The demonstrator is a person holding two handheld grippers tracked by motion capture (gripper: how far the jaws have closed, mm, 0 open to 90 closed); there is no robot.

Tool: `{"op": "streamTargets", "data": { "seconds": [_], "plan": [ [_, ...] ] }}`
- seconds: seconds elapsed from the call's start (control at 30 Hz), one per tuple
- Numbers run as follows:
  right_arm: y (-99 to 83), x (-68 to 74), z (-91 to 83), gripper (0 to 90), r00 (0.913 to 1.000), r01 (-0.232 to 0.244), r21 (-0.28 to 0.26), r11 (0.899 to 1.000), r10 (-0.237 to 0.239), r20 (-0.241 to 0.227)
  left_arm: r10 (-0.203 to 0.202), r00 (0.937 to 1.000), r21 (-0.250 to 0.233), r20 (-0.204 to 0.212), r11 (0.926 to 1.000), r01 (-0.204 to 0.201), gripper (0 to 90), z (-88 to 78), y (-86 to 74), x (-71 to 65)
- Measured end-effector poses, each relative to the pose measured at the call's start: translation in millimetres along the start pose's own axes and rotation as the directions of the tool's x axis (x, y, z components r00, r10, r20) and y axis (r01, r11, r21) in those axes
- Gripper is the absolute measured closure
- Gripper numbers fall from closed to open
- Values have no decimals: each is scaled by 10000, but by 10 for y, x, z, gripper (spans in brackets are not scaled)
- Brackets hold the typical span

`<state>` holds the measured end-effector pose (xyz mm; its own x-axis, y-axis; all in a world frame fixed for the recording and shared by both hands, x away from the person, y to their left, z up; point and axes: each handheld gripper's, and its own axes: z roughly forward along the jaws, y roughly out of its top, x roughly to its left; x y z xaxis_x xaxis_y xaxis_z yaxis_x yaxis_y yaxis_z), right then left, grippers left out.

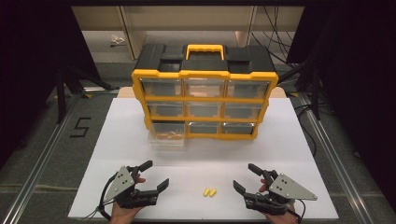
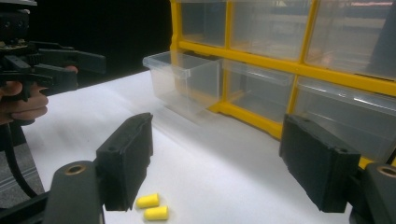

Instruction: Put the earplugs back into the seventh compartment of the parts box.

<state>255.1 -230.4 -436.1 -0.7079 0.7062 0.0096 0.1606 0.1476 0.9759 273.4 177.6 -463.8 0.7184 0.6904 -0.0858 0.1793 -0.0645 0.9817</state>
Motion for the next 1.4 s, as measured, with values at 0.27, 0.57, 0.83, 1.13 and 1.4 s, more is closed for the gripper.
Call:
{"op": "streamTargets", "data": {
  "seconds": [0.27, 0.57, 0.83, 1.13, 1.4],
  "plan": [
    [0, -1, 3, 268, 10000, -17, -7, 10000, 17, -21, 44, 10000, -60, 45, 10000, -44, 155, -7, 4, -9],
    [-12, 16, 59, 264, 9996, 63, 422, 9991, -51, -285, 131, 9999, -120, 32, 9998, -130, 156, -16, 6, -23],
    [-24, 27, 128, 270, 9981, 225, 964, 9951, -167, -598, 162, 9999, -146, 41, 9998, -161, 155, -12, 5, -29],
    [-58, 70, 289, 302, 9949, 452, 2354, 9708, -225, -983, 234, 9997, -50, 92, 9997, -234, 155, -3, 2, -34],
    [-92, 114, 429, 369, 9895, 848, 3313, 9397, -403, -1389, 223, 9997, -11, 132, 9998, -223, 156, 5, -2, -36]
  ]
}}
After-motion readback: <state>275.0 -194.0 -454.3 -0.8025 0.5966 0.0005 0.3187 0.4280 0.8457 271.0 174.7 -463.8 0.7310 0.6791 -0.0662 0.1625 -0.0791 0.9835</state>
